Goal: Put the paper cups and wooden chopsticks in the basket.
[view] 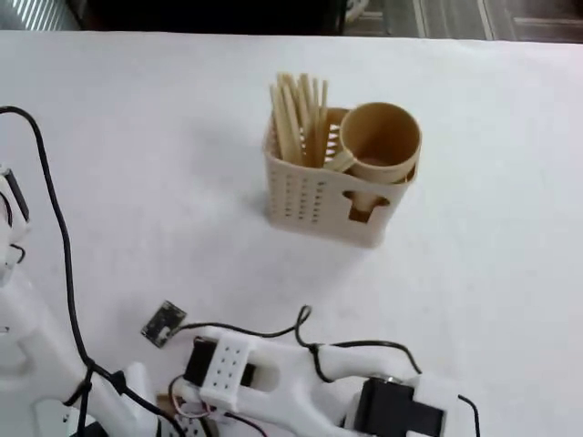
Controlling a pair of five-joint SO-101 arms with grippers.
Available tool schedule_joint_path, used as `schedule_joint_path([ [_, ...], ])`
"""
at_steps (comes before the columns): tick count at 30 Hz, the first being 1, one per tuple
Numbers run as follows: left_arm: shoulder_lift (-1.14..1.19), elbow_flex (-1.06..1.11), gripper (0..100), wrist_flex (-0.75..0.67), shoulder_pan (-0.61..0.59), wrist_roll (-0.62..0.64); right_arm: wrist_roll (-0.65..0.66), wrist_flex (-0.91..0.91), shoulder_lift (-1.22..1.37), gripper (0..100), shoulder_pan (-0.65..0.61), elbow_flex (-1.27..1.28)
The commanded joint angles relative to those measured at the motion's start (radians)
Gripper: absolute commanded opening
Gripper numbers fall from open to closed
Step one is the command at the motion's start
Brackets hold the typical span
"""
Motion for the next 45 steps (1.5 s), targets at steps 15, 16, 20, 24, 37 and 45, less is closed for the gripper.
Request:
schedule_joint_path([
  [15,-0.018,-0.002,4,-0.021,-0.004,-0.008,0.077,0.019,-0.275,20.2,0.262,-0.031],
  [16,-0.018,0.000,4,-0.021,-0.004,-0.008,0.077,0.035,-0.303,20.2,0.260,-0.031],
  [20,-0.018,0.000,4,-0.021,-0.004,-0.008,0.077,0.102,-0.364,20.1,0.237,-0.031],
  [24,-0.018,0.000,4,-0.021,-0.004,-0.008,0.066,0.154,-0.363,20.1,0.125,-0.026],
  [37,-0.018,0.000,4,-0.021,-0.004,-0.008,-0.074,0.024,-0.102,20.1,0.001,-0.003],
  [45,-0.018,0.000,4,-0.021,-0.004,-0.008,-0.084,0.002,-0.058,20.1,0.007,-0.025],
])
